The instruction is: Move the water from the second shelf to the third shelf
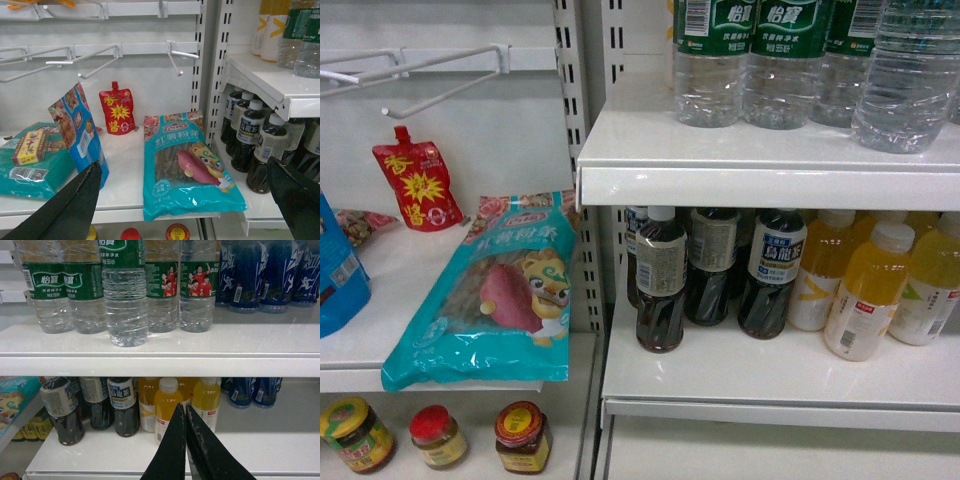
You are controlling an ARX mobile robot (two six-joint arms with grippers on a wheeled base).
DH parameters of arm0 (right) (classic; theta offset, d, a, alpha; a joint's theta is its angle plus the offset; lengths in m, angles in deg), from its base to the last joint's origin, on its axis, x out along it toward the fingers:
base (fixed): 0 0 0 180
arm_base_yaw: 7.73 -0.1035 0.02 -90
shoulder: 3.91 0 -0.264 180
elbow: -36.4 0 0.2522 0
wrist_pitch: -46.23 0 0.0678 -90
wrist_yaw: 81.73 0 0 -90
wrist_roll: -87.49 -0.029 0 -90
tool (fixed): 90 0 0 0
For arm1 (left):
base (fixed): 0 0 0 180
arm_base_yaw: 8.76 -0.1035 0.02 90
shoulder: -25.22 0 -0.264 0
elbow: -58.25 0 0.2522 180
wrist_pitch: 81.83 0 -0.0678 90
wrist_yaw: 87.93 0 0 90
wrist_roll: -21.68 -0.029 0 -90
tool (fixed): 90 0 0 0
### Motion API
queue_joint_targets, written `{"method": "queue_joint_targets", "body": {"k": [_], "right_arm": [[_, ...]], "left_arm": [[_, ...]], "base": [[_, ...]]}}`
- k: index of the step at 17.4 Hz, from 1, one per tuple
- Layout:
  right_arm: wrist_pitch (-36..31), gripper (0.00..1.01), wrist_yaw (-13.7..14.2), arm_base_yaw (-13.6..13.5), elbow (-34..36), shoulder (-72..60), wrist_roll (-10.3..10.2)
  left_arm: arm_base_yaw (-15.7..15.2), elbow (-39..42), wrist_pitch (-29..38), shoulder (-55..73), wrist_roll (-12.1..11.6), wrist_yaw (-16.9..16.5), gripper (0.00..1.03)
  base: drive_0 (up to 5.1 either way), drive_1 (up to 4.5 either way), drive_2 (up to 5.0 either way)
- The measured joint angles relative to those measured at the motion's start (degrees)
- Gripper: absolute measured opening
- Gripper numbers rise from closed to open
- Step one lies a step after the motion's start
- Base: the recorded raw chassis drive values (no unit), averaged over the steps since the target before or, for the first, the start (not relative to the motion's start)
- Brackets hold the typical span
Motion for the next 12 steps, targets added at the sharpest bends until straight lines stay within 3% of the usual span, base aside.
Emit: {"method": "queue_joint_targets", "body": {"k": [10,11,12], "right_arm": [[5.62,0.02,0.00,0.00,2.25,8.59,0.00],[14.10,0.02,-0.24,0.00,2.21,13.90,0.00],[14.75,0.02,-0.17,0.00,2.21,18.08,0.02]], "left_arm": [[0.00,0.00,0.00,0.00,-0.02,0.00,0.98],[0.00,0.00,0.00,0.00,0.00,0.00,0.98],[0.00,0.00,-0.02,0.00,0.00,-0.04,0.98]], "base": [[0.0,0.00,0.0],[0.0,0.00,0.0],[0.0,0.00,0.0]]}}
